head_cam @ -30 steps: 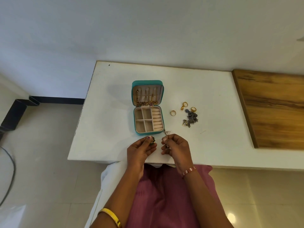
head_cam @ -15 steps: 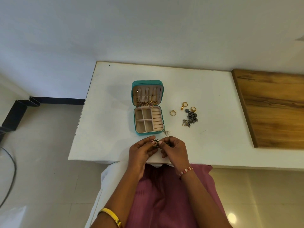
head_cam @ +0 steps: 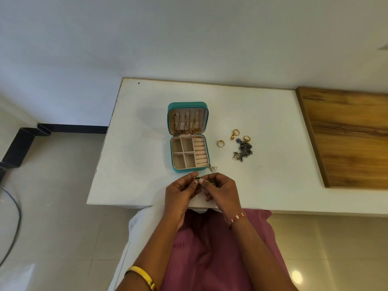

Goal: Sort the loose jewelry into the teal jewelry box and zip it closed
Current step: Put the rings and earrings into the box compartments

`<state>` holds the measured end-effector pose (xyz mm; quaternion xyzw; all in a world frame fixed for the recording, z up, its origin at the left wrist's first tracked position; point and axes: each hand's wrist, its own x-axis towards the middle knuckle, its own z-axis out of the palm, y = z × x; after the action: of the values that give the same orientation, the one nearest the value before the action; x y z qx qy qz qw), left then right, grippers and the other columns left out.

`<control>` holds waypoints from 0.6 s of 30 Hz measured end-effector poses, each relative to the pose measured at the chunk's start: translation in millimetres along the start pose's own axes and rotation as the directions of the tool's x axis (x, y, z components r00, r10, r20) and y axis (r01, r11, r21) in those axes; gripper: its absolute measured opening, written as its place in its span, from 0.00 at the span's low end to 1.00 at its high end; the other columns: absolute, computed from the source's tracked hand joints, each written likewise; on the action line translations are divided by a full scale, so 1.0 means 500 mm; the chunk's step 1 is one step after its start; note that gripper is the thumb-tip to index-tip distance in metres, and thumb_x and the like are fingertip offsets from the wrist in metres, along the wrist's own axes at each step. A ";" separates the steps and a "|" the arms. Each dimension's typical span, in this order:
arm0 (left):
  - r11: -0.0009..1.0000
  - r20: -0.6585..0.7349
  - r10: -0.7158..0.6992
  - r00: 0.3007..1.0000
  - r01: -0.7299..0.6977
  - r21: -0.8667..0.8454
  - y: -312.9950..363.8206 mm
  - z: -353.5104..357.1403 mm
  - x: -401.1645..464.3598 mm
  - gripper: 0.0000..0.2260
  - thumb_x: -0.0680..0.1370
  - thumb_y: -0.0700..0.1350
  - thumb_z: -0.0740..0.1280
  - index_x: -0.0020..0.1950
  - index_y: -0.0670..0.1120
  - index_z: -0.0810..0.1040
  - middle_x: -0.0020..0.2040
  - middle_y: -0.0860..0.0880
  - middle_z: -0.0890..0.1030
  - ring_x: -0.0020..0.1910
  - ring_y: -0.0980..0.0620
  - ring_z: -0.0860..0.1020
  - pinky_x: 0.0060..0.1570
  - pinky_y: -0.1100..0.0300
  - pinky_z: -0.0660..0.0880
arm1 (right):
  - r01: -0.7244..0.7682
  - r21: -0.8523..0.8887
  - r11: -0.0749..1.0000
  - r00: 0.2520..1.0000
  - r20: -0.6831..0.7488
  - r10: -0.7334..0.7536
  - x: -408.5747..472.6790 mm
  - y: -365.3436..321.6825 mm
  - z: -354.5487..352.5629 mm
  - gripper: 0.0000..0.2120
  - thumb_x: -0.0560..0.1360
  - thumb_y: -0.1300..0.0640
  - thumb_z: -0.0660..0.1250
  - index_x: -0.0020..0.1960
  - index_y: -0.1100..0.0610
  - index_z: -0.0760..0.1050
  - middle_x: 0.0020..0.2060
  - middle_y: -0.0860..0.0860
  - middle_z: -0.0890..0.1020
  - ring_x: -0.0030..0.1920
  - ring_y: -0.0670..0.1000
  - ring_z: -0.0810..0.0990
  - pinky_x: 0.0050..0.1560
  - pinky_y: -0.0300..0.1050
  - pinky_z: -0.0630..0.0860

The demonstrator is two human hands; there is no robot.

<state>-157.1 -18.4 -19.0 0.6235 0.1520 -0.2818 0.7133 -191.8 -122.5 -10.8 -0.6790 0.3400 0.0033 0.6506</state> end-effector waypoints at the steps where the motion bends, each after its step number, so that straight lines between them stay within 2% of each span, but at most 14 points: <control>1: 1.000 -0.006 -0.001 1.000 0.001 -0.006 0.000 -0.001 0.001 0.12 0.75 0.35 0.65 0.56 0.44 0.78 0.49 0.46 0.82 0.47 0.50 0.81 0.46 0.65 0.79 | 0.020 -0.033 0.999 1.000 0.008 -0.020 -0.001 0.000 0.000 0.01 0.71 0.63 0.69 0.42 0.60 0.78 0.28 0.51 0.78 0.21 0.41 0.72 0.25 0.33 0.71; 4: 0.999 -0.046 0.004 0.999 -0.006 -0.031 0.002 -0.002 -0.001 0.09 0.75 0.35 0.66 0.53 0.44 0.79 0.47 0.45 0.82 0.45 0.51 0.81 0.44 0.66 0.79 | 0.051 -0.084 0.995 0.999 -0.003 -0.052 -0.002 -0.001 0.003 0.06 0.71 0.66 0.69 0.38 0.57 0.76 0.30 0.51 0.78 0.20 0.40 0.72 0.24 0.31 0.70; 6: 0.999 -0.088 0.029 0.996 -0.027 0.019 0.003 -0.003 -0.002 0.08 0.74 0.37 0.67 0.52 0.43 0.80 0.45 0.46 0.83 0.43 0.53 0.82 0.45 0.64 0.79 | 0.052 -0.090 0.995 0.999 -0.001 -0.052 -0.002 -0.002 0.006 0.09 0.70 0.67 0.68 0.36 0.55 0.75 0.30 0.51 0.77 0.20 0.40 0.73 0.25 0.31 0.70; 9: 0.996 -0.127 0.058 0.990 -0.049 0.071 0.005 -0.005 -0.004 0.07 0.74 0.39 0.68 0.51 0.43 0.81 0.43 0.48 0.83 0.41 0.53 0.82 0.47 0.62 0.79 | 0.040 -0.078 0.996 0.999 0.036 -0.037 -0.005 -0.007 0.009 0.09 0.71 0.66 0.69 0.36 0.54 0.75 0.31 0.52 0.78 0.21 0.41 0.74 0.26 0.33 0.73; 13: 0.987 -0.180 0.120 0.976 -0.098 0.127 0.016 -0.013 -0.009 0.05 0.74 0.39 0.68 0.47 0.48 0.81 0.39 0.52 0.83 0.36 0.58 0.82 0.42 0.65 0.79 | 0.051 -0.063 0.997 0.997 0.056 -0.048 -0.009 -0.019 0.016 0.07 0.71 0.68 0.67 0.44 0.58 0.77 0.38 0.56 0.80 0.29 0.42 0.78 0.31 0.34 0.77; 15: 0.980 -0.203 0.170 0.964 -0.143 0.141 0.029 -0.021 -0.008 0.06 0.74 0.38 0.68 0.45 0.49 0.81 0.39 0.50 0.83 0.37 0.55 0.82 0.44 0.62 0.80 | 0.068 -0.022 0.997 0.997 0.030 -0.067 -0.006 -0.030 0.020 0.11 0.71 0.71 0.64 0.46 0.57 0.75 0.41 0.57 0.80 0.35 0.46 0.79 0.34 0.35 0.79; 18: 0.954 -0.220 0.266 0.938 -0.224 0.199 0.058 -0.036 0.004 0.08 0.73 0.37 0.68 0.45 0.49 0.80 0.41 0.46 0.82 0.39 0.51 0.81 0.46 0.56 0.79 | 0.095 0.017 0.995 0.995 -0.012 -0.095 0.003 -0.049 0.029 0.15 0.71 0.73 0.63 0.43 0.53 0.71 0.41 0.57 0.80 0.37 0.50 0.80 0.38 0.37 0.80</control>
<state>-135.9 0.3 -0.1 0.7263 0.1348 -0.1233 0.6627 -173.0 -112.4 7.8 -0.6886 0.3110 -0.0343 0.6542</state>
